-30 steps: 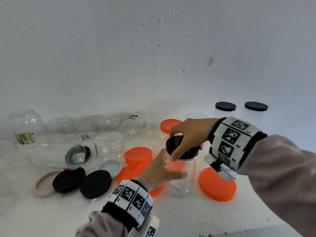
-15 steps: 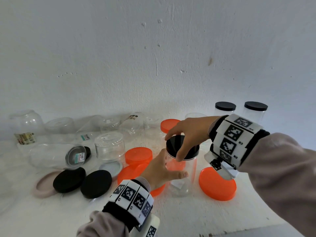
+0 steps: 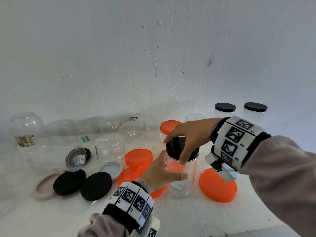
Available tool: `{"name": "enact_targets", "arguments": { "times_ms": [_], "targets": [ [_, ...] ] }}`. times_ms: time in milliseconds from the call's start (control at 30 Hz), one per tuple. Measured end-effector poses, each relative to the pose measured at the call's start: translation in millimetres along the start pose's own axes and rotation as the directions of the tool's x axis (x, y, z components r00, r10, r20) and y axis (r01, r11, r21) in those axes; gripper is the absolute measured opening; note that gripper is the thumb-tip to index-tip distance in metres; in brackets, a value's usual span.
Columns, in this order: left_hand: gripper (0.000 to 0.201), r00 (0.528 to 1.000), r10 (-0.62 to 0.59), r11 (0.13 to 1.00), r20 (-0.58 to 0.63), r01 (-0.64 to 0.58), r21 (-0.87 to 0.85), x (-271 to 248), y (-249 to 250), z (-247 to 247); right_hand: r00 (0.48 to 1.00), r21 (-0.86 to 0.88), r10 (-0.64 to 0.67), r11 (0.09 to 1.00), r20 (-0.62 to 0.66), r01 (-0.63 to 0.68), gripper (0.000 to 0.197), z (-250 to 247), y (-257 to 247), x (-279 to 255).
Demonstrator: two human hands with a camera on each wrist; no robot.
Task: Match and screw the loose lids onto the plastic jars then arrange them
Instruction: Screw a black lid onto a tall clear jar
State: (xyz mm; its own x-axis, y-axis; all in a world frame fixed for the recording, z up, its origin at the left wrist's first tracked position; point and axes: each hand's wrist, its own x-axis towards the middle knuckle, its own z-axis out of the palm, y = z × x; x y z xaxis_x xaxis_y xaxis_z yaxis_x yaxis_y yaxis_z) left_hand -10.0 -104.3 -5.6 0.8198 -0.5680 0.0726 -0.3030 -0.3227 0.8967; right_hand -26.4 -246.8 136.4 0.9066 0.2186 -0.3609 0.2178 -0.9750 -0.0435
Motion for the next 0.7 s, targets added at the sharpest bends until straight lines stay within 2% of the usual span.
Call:
{"name": "enact_targets", "arguments": {
  "times_ms": [200, 400, 567, 700],
  "targets": [
    [0.089, 1.0, -0.02, 0.999, -0.006, 0.02, 0.038, 0.3, -0.7, -0.2, 0.988, -0.025, 0.104, 0.994, -0.113, -0.107, 0.074, 9.3, -6.3, 6.2],
    [0.094, 1.0, 0.003, 1.0, -0.001, -0.003, 0.019, 0.2, 0.0, 0.2, 0.998, -0.018, 0.056, 0.998, 0.017, -0.055, 0.082, 3.8, -1.9, -1.6],
    [0.091, 1.0, 0.007, 1.0, -0.007, -0.007, 0.002, 1.4, -2.3, 1.3, 1.0, 0.014, 0.023, 1.0, -0.016, -0.022, 0.077, 2.8, -1.0, -2.5],
    [0.09, 1.0, 0.012, 1.0, 0.005, -0.012, 0.009, 1.5, -3.0, 1.5, 0.998, 0.003, 0.047, 0.999, -0.048, -0.047, 0.076, 4.8, -1.9, 0.3]
  ]
}}
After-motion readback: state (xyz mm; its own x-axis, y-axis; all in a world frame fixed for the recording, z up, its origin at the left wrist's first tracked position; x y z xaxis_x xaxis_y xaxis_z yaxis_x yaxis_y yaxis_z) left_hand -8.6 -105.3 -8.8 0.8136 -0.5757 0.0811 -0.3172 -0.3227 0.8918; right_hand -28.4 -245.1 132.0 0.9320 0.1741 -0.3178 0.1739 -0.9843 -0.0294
